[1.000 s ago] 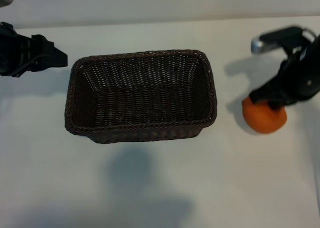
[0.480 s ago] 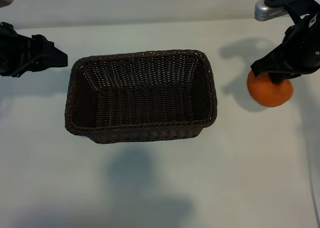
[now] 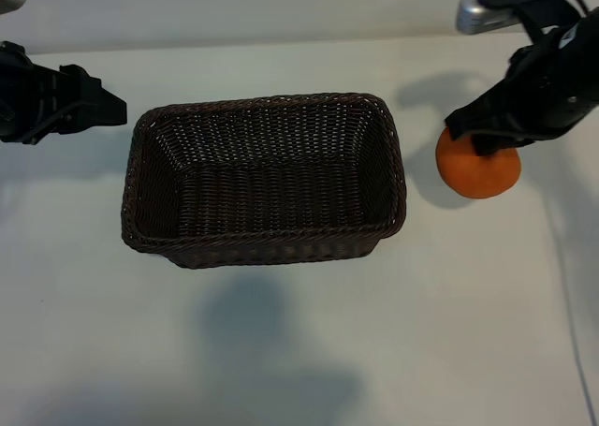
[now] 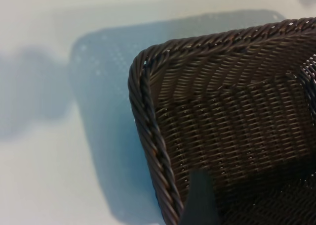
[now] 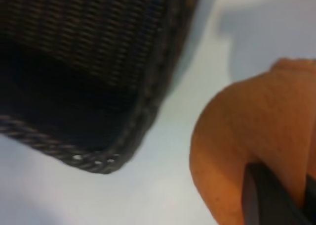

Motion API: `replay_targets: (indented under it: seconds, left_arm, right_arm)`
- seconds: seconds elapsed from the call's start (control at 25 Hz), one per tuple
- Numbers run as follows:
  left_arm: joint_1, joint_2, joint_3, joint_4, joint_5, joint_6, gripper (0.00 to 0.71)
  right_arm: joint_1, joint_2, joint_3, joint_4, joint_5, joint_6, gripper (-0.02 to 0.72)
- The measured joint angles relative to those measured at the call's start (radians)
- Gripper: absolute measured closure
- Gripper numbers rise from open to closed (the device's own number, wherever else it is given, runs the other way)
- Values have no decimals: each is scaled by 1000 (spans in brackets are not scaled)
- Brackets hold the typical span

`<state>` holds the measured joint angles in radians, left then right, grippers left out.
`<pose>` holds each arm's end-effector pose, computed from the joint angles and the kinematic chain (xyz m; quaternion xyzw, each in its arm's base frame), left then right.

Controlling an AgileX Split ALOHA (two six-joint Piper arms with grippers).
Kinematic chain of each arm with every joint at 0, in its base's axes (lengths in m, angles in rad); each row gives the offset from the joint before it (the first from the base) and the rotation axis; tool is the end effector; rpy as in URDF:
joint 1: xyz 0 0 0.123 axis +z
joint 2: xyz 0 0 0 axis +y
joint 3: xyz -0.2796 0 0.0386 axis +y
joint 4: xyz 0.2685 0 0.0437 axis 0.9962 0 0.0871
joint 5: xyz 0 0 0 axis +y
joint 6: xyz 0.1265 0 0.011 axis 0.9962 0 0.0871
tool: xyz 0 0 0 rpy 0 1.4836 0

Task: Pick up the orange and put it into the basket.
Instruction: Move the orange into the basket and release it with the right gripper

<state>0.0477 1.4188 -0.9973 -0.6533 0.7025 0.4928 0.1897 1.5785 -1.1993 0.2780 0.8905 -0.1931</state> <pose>0.3308 -0.0342 0.2419 0.0246 0.9311 -0.1883 0.3115 0.3440 0.0936 0.2296 -0.1213 0.9663 0.1222 0.1913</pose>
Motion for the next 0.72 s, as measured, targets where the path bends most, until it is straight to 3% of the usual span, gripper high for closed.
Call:
replay_targets:
  seconds: [0.44,0.72]
  left_arm:
    - [0,0,0,0,0,0,120]
    - [0,0,0,0,1,4,120]
  right_arm:
    - [234,137,-226,25,20,-3,656]
    - [291,249,-328,27,60,-3,656]
